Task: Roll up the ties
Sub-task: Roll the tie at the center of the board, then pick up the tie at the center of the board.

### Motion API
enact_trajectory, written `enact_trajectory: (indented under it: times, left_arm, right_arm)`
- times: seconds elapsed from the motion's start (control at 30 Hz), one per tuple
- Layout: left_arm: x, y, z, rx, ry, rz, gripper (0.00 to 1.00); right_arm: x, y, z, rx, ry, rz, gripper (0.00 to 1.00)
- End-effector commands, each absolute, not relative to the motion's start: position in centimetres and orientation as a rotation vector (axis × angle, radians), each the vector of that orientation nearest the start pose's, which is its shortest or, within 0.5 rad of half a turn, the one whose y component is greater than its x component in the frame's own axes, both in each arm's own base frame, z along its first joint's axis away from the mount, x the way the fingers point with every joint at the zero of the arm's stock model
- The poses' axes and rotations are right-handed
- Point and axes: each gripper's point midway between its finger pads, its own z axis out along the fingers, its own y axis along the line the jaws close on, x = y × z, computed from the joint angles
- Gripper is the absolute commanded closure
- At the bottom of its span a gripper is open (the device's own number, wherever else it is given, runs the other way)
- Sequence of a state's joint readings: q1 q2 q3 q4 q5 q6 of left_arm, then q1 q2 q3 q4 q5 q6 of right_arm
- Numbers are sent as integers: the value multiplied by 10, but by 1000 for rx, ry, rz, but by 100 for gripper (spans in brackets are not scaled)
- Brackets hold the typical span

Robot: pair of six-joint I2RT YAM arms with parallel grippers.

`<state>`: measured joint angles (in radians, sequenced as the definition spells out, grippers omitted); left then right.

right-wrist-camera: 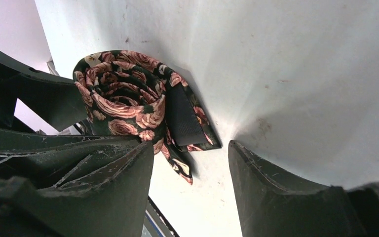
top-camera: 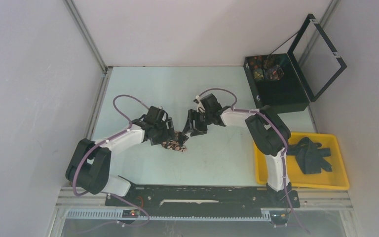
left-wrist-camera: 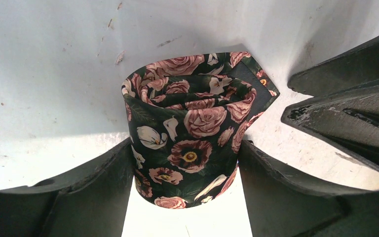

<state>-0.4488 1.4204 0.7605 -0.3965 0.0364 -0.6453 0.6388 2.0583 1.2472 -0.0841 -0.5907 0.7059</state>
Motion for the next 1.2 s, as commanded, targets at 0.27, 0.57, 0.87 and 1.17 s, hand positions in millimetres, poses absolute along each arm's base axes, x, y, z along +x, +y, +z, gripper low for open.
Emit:
enact_trajectory:
  times: [0.27, 0.57, 0.87, 1.17]
  left_arm:
    - [269, -167, 50, -204, 2651, -439, 25]
    - [269, -167, 52, -206, 2646, -440, 25]
    - [270, -169, 54, -206, 2638, -450, 25]
    - [271, -167, 55, -215, 2645, -432, 25]
  right_arm:
    - [280, 397, 2, -226, 2724, 1249, 42]
    - [275, 420, 34, -277, 2621, 1462, 45]
    - [262, 437, 59, -307, 2568, 1593, 44]
    - [251, 448, 60, -319, 2568, 1624, 42]
